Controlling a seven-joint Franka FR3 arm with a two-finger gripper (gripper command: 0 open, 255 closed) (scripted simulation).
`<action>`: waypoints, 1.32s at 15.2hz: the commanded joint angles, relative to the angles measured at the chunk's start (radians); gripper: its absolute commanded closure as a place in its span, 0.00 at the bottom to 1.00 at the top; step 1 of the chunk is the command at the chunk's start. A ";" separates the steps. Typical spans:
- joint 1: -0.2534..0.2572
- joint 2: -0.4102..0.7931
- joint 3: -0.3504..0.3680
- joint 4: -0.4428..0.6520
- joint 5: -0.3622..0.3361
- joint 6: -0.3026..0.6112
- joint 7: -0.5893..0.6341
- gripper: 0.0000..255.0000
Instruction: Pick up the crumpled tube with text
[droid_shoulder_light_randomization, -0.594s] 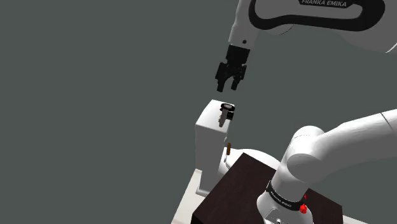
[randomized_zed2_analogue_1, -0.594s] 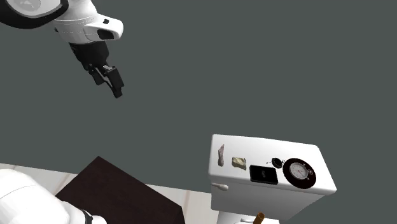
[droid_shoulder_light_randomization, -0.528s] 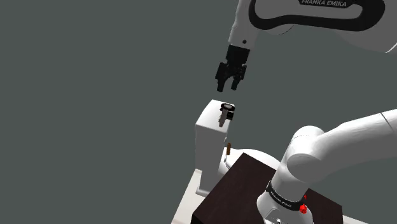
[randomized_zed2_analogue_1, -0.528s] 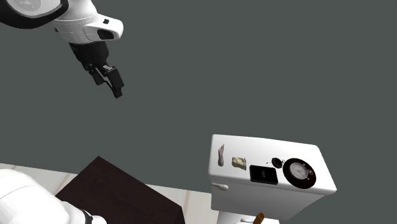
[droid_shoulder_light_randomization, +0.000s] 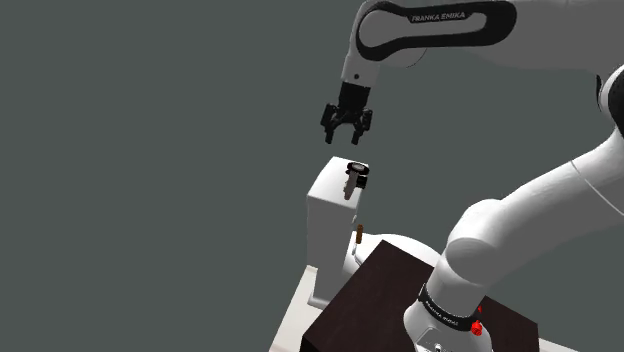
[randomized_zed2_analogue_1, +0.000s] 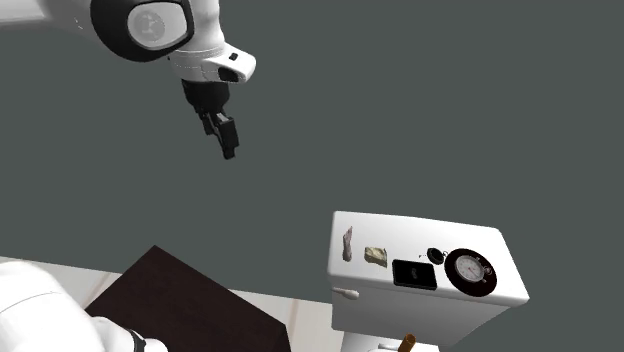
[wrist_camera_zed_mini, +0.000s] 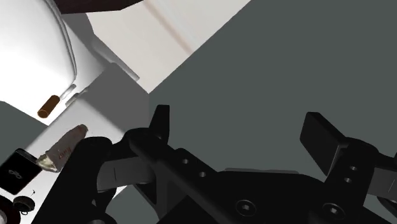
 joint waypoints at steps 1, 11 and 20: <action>-0.024 0.065 -0.012 0.029 0.004 0.026 0.044 0.00; -0.134 0.356 -0.101 0.162 0.035 0.127 0.226 0.00; -0.228 0.576 -0.196 0.266 0.096 0.187 0.365 0.00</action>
